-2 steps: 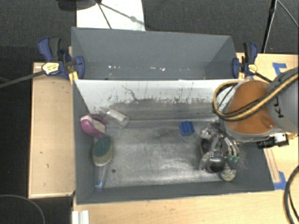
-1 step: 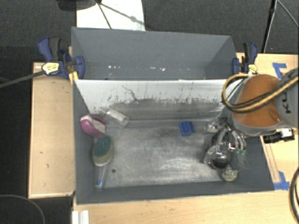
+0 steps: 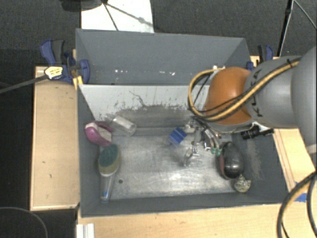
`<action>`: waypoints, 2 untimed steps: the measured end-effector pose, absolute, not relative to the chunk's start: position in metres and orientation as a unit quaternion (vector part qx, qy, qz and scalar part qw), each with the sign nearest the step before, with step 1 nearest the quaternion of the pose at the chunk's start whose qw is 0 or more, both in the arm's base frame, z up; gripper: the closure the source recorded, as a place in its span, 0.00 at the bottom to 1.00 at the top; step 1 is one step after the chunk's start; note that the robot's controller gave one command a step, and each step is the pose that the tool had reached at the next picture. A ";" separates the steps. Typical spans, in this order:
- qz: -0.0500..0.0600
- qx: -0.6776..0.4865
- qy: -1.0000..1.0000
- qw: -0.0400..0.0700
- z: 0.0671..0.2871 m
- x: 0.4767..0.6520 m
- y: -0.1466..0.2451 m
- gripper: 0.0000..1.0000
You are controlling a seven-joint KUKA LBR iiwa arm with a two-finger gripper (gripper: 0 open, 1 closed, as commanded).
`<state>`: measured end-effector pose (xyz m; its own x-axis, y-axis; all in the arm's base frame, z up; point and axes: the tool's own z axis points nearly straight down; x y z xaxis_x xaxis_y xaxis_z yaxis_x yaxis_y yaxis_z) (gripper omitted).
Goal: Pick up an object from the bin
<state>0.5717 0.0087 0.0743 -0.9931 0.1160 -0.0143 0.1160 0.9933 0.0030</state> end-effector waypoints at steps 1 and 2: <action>0.000 0.074 0.997 0.004 0.075 0.583 0.032 0.00; 0.001 0.076 0.997 0.009 0.077 0.586 0.032 1.00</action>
Offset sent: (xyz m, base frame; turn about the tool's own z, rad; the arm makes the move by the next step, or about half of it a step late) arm 0.0089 0.0236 -0.0022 0.0313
